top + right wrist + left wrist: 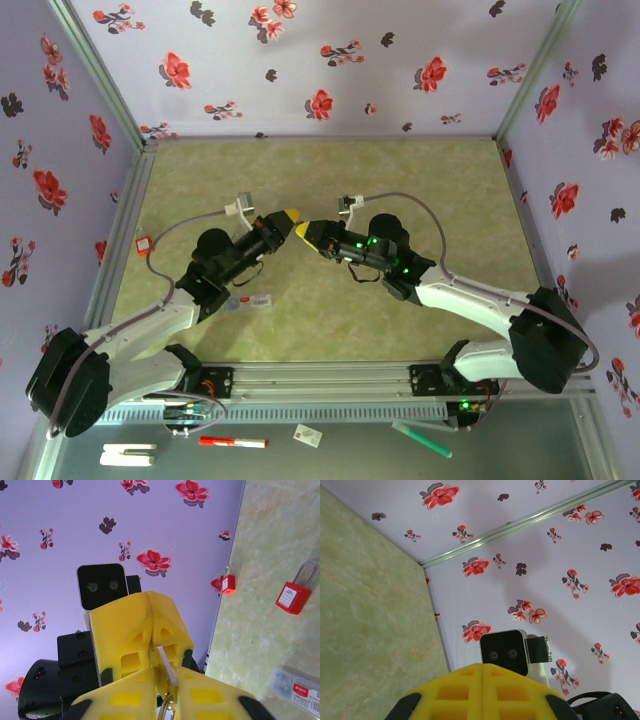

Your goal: Unlock with the key

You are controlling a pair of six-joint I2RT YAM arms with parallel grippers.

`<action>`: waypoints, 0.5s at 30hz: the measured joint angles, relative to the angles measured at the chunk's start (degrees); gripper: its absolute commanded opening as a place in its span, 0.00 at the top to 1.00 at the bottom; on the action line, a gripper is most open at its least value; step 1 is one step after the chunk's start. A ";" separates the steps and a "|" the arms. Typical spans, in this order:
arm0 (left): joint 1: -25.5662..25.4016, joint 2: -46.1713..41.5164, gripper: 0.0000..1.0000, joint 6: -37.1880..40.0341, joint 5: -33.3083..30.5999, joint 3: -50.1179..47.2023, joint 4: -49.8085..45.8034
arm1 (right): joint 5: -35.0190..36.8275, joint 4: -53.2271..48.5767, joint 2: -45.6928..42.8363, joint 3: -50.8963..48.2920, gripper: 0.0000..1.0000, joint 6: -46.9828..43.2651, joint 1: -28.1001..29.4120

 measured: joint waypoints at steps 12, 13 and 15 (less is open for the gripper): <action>-0.33 1.01 0.24 -1.29 -0.50 -1.29 0.83 | -0.20 -1.57 -2.01 0.00 1.00 -2.21 -0.42; 0.04 0.50 0.17 -1.29 -0.48 -1.36 -0.94 | -0.17 -2.45 -2.86 0.00 1.00 -2.84 -0.42; 1.97 -1.86 0.03 -0.81 -0.48 -1.36 -5.44 | 0.02 -5.16 -4.61 0.00 1.00 -4.22 -0.42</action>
